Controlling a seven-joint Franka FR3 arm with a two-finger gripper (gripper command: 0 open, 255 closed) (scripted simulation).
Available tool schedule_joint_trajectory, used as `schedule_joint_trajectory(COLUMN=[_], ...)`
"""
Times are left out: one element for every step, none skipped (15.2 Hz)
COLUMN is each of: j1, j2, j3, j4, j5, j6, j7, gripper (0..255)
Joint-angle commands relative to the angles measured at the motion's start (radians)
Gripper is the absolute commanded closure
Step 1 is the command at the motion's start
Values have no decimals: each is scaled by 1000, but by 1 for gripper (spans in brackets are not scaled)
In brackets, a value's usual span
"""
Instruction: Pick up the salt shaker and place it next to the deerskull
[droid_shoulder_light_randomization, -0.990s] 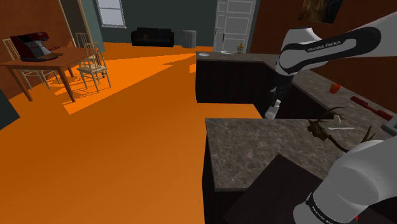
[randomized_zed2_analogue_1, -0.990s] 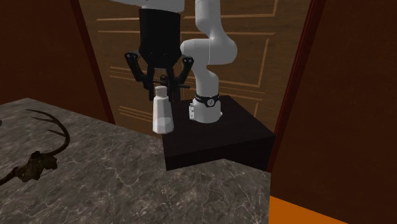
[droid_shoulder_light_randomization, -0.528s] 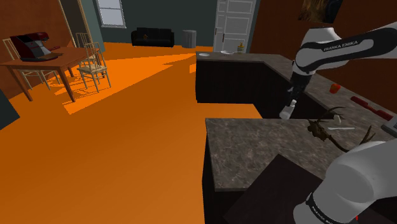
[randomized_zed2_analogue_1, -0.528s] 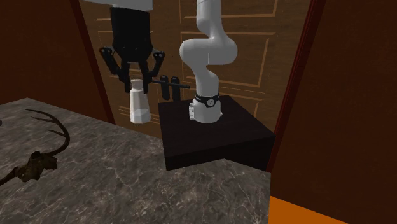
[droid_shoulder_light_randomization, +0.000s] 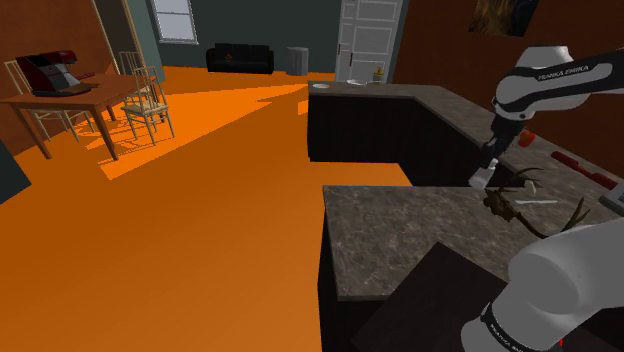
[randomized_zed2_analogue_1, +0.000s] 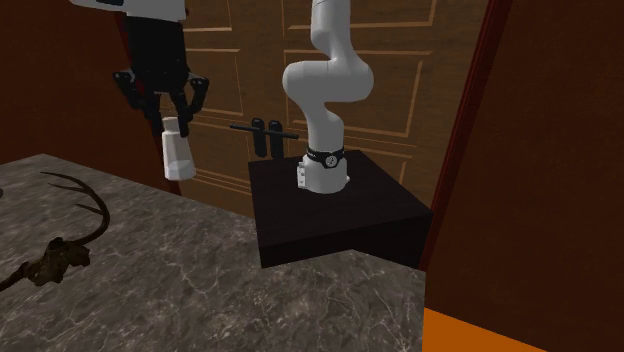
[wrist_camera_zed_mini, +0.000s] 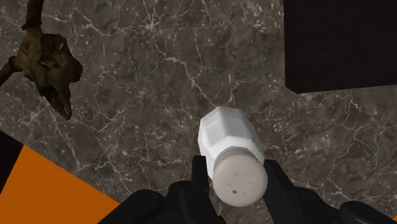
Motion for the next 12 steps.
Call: schedule_joint_trajectory(j1=[-18,-24,-29,-33,-36,-39,-40,-40,-39,-37,-34,-29], j2=[7,15,24,34,45,58,72,87,104,122,141,163], j3=[-45,-67,-89,-112,-135,-159,-184,-209,-235,-262,-289,-319], j4=[17,28,40,53,67,83,99,116,135,154,174,195], j5=[-12,-15,-17,-18,-18,-16,-13,-9,-2,6,17,30], j6=[2,5,7,10,12,16,19,22,25,29,33,36], j7=[-58,-85,-113,-141,-169,-197,-227,-257,-287,-319,-351,-385], gripper=[255,255,255,255,255,255,255,255,255,255,255,255])
